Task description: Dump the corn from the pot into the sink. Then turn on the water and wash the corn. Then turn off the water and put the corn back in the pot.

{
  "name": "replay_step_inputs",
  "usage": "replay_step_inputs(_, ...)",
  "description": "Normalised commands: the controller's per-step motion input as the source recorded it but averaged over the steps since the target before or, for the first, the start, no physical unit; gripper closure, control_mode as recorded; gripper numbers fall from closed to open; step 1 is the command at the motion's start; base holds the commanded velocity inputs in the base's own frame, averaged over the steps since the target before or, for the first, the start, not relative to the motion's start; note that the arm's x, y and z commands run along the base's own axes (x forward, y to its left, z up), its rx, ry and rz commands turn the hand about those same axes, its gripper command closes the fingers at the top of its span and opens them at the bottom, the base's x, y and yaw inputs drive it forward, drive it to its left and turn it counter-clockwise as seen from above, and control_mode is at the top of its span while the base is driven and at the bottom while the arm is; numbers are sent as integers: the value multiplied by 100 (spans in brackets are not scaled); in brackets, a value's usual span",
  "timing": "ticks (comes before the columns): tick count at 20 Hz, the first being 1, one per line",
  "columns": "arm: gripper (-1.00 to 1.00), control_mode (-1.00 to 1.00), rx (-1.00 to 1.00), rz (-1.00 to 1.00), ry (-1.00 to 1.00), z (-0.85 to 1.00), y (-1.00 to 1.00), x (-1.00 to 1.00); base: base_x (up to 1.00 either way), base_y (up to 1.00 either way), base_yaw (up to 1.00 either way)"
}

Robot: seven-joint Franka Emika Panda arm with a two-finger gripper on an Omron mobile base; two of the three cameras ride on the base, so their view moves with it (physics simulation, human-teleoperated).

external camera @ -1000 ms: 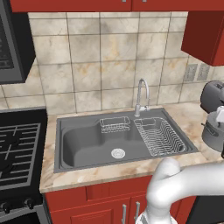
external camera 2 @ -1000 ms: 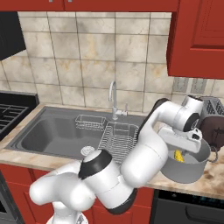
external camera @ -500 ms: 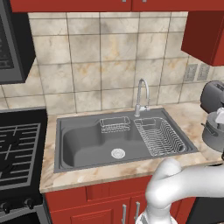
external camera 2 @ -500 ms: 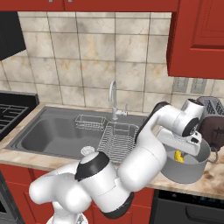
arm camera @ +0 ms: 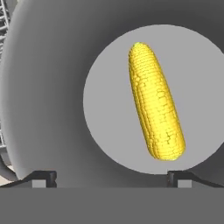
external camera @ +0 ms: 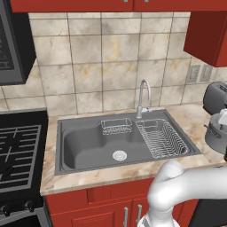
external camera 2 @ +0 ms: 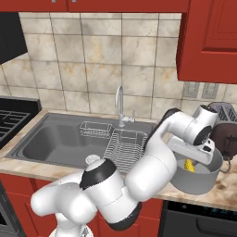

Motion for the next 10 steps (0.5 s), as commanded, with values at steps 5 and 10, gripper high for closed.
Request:
replay_step_inputs(5, -100, -100, -1, -2, 2, -8, -22, 29, 0, 0, 0)
replay_step_inputs(10, -100, -100, -4, -2, 4, -19, -33, 20, 0, 0, 0)
